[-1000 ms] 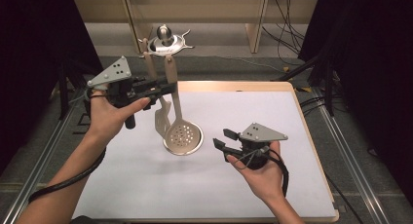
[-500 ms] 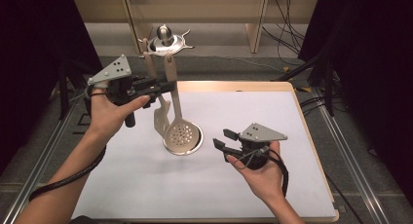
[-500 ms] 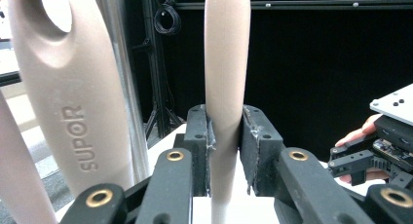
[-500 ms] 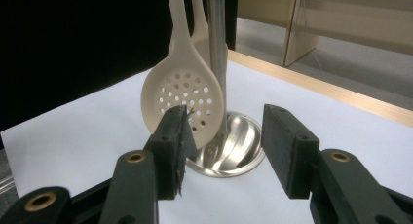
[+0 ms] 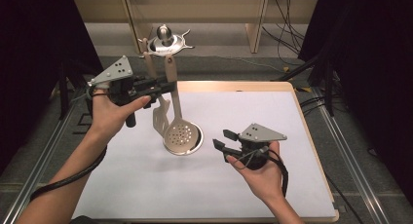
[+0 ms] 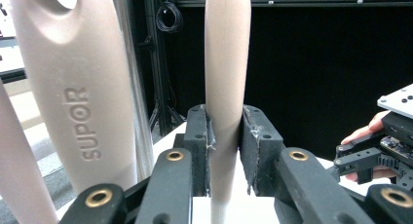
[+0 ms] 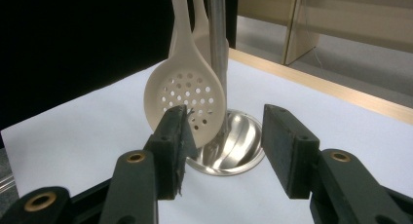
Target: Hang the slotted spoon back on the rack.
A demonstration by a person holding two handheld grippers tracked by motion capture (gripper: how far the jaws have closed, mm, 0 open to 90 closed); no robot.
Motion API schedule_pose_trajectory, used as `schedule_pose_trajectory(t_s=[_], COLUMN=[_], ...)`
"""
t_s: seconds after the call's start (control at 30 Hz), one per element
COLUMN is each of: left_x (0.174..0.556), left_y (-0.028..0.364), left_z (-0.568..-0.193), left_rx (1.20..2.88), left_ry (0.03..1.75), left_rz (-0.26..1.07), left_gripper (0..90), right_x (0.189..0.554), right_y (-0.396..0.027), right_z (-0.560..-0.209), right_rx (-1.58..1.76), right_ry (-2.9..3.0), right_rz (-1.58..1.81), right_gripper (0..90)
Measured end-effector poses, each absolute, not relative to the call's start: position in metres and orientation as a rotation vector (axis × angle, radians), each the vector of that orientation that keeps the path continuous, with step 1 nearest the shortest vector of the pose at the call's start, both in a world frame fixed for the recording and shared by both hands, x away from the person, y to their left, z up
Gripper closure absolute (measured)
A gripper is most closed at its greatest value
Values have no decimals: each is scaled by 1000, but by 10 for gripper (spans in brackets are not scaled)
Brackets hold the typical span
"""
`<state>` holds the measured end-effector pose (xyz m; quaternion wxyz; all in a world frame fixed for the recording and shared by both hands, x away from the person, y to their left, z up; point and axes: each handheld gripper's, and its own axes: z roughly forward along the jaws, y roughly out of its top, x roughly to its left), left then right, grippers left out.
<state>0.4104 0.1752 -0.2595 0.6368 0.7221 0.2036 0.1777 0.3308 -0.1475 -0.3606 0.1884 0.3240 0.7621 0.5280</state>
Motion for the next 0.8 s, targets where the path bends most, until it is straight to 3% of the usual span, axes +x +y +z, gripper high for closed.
schedule_pose_trajectory(t_s=[0.43, 0.8], left_x=[406, 390], left_y=[175, 187], left_z=[-263, -268], left_rx=[1642, 1621], left_ry=[467, 478], left_rz=[436, 510], left_gripper=[723, 583], right_x=[331, 333], right_y=[-145, -147], right_z=[-363, -365], right_rx=[928, 917], right_ry=[2164, 2167], right_rz=[1497, 1487], right_gripper=[533, 527])
